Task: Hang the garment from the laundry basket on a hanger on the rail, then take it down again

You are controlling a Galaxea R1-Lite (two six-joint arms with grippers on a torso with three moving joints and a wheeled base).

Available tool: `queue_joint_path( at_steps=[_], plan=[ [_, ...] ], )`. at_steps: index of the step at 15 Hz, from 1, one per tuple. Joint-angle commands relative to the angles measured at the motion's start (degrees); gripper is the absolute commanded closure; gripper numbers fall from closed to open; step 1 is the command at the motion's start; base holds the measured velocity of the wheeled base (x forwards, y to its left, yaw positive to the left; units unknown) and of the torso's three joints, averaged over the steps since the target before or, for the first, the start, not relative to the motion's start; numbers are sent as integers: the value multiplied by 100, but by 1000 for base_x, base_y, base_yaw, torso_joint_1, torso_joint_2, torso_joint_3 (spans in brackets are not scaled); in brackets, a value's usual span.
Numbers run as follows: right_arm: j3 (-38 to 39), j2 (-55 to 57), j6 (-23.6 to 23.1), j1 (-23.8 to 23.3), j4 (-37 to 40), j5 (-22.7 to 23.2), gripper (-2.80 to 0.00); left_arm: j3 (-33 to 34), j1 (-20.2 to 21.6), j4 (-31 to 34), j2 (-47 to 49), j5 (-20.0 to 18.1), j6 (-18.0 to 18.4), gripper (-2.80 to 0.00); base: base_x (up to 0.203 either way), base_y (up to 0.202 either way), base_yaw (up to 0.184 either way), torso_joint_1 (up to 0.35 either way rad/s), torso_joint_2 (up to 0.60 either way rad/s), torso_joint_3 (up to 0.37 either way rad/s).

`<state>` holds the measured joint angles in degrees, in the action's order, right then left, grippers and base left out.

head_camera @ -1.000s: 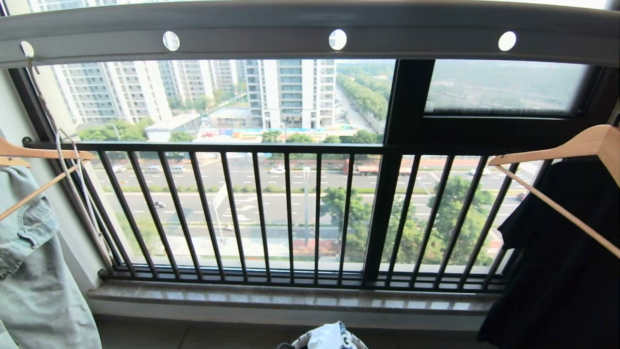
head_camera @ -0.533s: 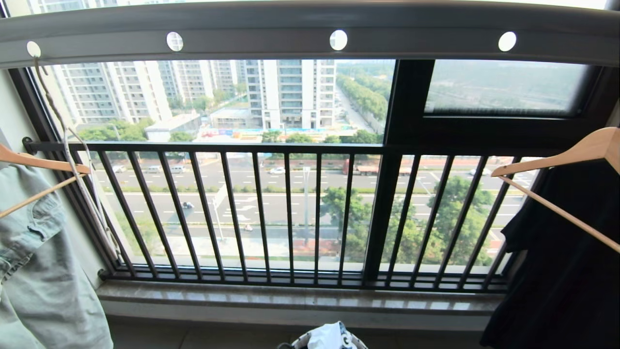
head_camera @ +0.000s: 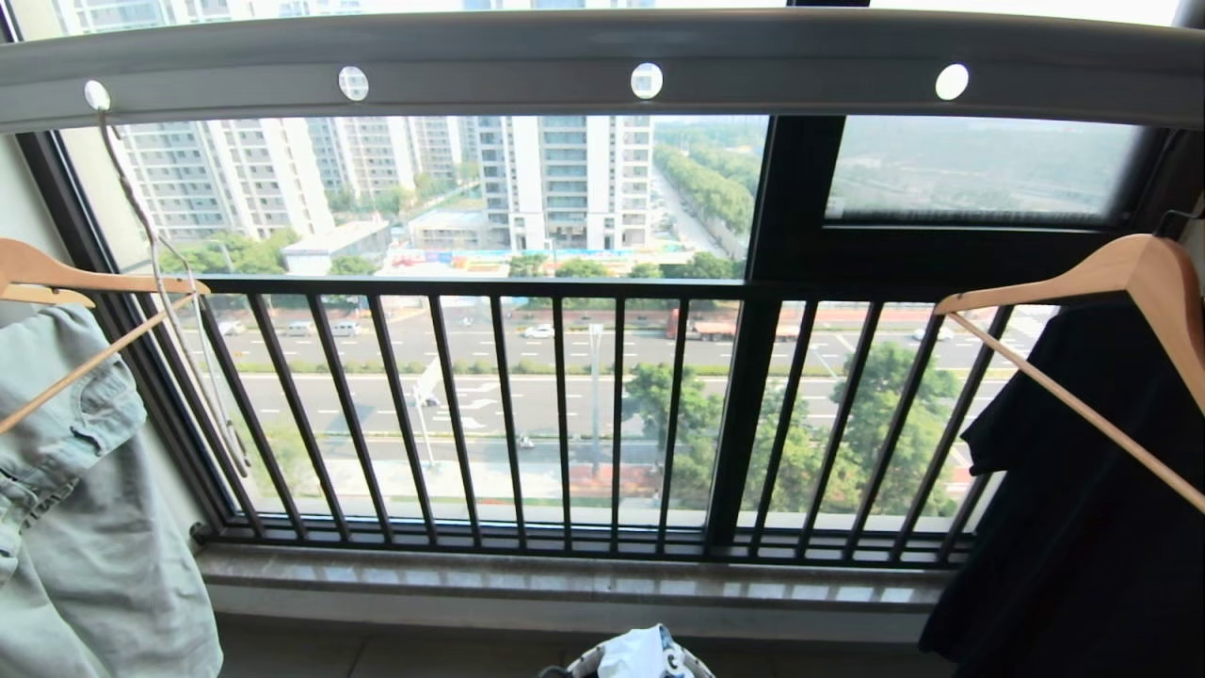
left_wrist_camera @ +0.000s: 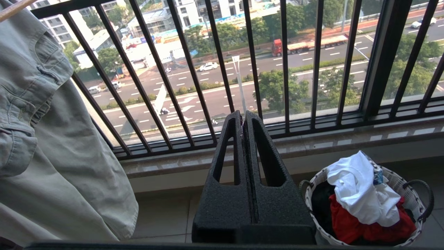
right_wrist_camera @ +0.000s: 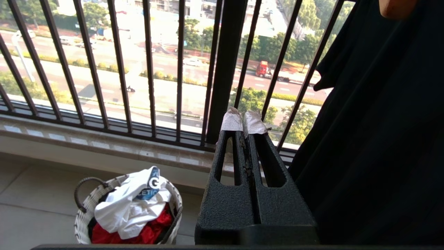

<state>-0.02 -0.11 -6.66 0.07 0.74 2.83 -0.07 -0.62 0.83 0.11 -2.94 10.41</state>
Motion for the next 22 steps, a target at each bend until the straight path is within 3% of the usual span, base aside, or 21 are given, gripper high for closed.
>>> queue_joint_path(
  at_steps=[1,3,7,22],
  plan=[
    [2,11,33,11,-13,-2,0,7,1,4,-2,-5,-30,0,0,0,0,0,0,0],
    [2,11,33,11,-13,-2,0,7,1,4,-2,4,-183,0,0,0,0,0,0,0],
    [-6,11,33,11,-13,-2,0,7,1,4,-2,258,-928,0,0,0,0,0,0,0],
    [1,11,33,11,-13,-2,0,7,1,4,-2,303,-962,0,0,0,0,0,0,0]
  ],
)
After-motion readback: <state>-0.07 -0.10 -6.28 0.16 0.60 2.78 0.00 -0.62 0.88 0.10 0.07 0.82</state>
